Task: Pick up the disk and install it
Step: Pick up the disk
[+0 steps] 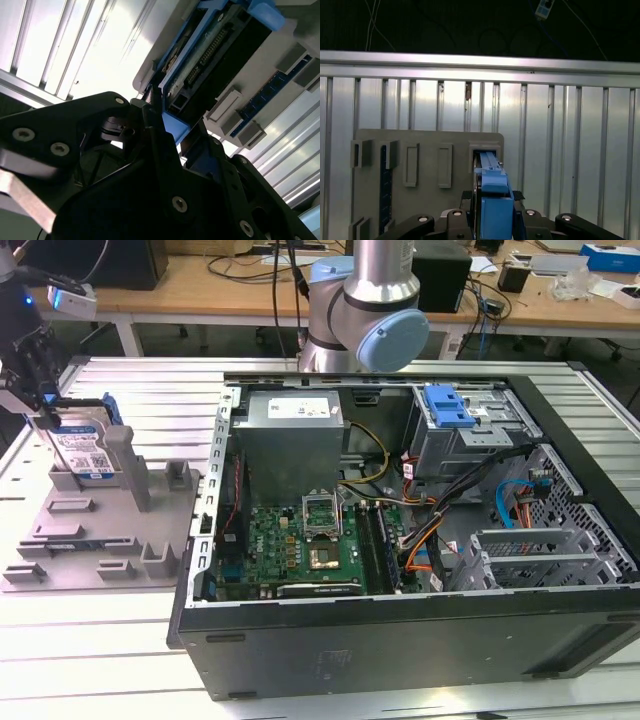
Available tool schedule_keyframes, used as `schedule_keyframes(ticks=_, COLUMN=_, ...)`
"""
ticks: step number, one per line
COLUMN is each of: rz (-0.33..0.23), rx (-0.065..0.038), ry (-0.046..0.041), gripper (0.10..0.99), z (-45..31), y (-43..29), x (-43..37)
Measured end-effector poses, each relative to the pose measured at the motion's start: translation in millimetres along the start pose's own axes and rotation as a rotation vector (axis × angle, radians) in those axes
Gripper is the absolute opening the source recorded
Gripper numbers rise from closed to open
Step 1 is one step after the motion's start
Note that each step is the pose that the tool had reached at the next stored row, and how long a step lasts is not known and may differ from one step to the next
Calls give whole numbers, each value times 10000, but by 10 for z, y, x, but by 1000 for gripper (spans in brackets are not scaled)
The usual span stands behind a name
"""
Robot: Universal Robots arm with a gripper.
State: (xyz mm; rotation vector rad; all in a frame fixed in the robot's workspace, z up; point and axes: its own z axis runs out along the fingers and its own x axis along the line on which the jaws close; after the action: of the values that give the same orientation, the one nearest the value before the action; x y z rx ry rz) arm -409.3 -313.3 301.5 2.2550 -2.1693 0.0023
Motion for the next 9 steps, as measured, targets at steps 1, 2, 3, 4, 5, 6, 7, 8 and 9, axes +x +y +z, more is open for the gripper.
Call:
schedule_keyframes(ticks=1, rz=1, rx=0, ry=2, gripper=396, z=0, y=0, x=0)
schedule_keyframes(ticks=2, rz=0, rx=0, ry=0, gripper=380, z=0, y=0, x=0)
schedule_keyframes(ticks=3, rz=0, rx=0, ry=0, gripper=369, z=0, y=0, x=0)
schedule_keyframes(ticks=4, rz=0, rx=-1, ry=0, gripper=369, z=0, y=0, x=0)
schedule_keyframes(ticks=5, rz=0, rx=0, ry=-1, gripper=369, z=1, y=0, x=0)
schedule_keyframes(ticks=6, rz=0, rx=0, ry=0, gripper=369, z=1, y=0, x=0)
schedule_keyframes(ticks=7, rz=0, rx=0, ry=-1, gripper=369, z=1, y=0, x=0)
schedule_keyframes(ticks=8, rz=0, rx=0, ry=0, gripper=369, z=1, y=0, x=0)
schedule_keyframes(ticks=9, rz=0, rx=1, ry=-1, gripper=369, z=2, y=0, x=0)
